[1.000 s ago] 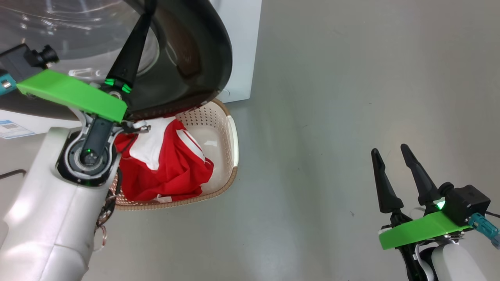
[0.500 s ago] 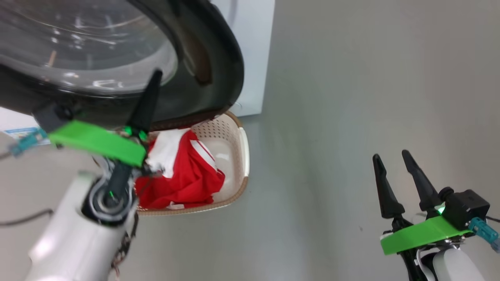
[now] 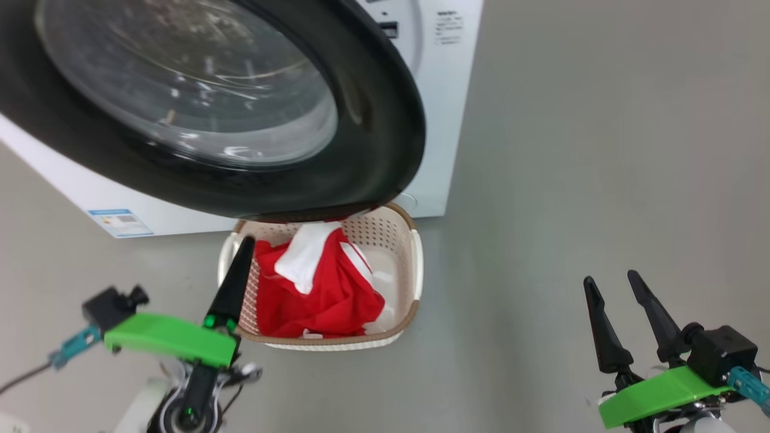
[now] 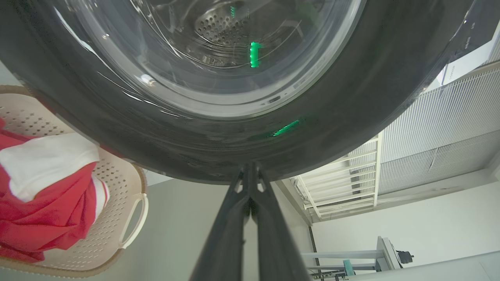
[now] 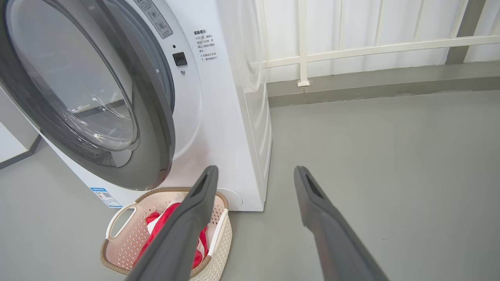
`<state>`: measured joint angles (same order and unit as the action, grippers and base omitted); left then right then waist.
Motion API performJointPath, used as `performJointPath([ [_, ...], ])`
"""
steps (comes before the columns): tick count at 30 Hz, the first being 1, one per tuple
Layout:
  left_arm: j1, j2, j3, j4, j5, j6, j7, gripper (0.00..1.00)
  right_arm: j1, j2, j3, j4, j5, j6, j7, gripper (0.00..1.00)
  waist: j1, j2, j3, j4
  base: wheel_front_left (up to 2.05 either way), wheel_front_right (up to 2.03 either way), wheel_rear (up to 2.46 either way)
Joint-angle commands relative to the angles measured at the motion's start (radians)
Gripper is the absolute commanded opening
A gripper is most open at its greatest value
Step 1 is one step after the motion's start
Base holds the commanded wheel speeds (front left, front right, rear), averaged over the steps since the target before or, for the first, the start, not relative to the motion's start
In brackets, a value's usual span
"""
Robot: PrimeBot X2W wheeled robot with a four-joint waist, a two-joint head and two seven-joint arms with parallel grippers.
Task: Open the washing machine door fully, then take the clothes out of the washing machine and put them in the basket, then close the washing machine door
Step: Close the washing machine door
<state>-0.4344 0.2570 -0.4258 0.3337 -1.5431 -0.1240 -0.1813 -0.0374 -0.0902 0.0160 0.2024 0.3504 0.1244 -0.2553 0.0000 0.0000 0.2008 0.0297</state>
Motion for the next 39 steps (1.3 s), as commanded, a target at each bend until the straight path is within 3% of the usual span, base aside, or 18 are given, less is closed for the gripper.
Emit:
performJointPath([
  [1,0.018,0.037,0.033,-0.027,-0.010,-0.007,-0.020,0.00,0.007,-0.015,0.018,-0.024,0.000,0.006,-0.006,1.00,0.0000,0.0000,-0.035,0.038,0.00,0.00,0.00],
  [12,0.160,0.085,0.037,0.004,0.115,-0.007,-0.079,0.03,0.041,-0.017,0.002,-0.027,0.000,0.006,-0.006,1.00,0.0000,0.0000,-0.072,0.073,0.00,0.00,0.00],
  [20,0.256,0.061,0.160,0.010,0.278,-0.007,-0.080,0.50,0.063,-0.018,-0.015,-0.030,0.000,0.006,-0.006,1.00,0.0000,0.0000,-0.087,0.093,0.00,0.00,0.00],
  [21,0.266,0.059,0.174,0.011,0.303,-0.007,-0.080,0.65,0.064,-0.019,-0.018,-0.031,0.000,0.006,-0.006,1.00,0.0000,0.0000,-0.088,0.096,0.00,0.00,0.00],
  [22,0.266,0.059,0.174,0.011,0.303,-0.007,-0.080,0.65,0.064,-0.019,-0.018,-0.031,0.000,0.006,-0.006,1.00,0.0000,0.0000,-0.088,0.096,0.00,0.00,0.00],
  [25,0.293,0.044,0.218,0.005,0.369,-0.007,-0.080,0.99,0.070,-0.019,-0.025,-0.032,0.001,0.006,-0.006,1.00,0.0000,0.0000,-0.092,0.103,0.00,0.00,0.00],
  [33,0.356,-0.004,0.326,-0.028,0.745,-0.007,-0.080,1.00,0.090,-0.018,-0.050,-0.034,0.004,0.006,-0.006,1.00,0.0000,0.0000,-0.110,0.120,0.00,0.00,0.00],
  [39,0.386,-0.081,0.437,-0.092,1.006,-0.007,-0.080,1.00,0.091,-0.018,-0.065,-0.038,0.004,0.006,-0.006,1.00,0.0000,0.0000,-0.114,0.127,0.00,0.00,0.00],
])
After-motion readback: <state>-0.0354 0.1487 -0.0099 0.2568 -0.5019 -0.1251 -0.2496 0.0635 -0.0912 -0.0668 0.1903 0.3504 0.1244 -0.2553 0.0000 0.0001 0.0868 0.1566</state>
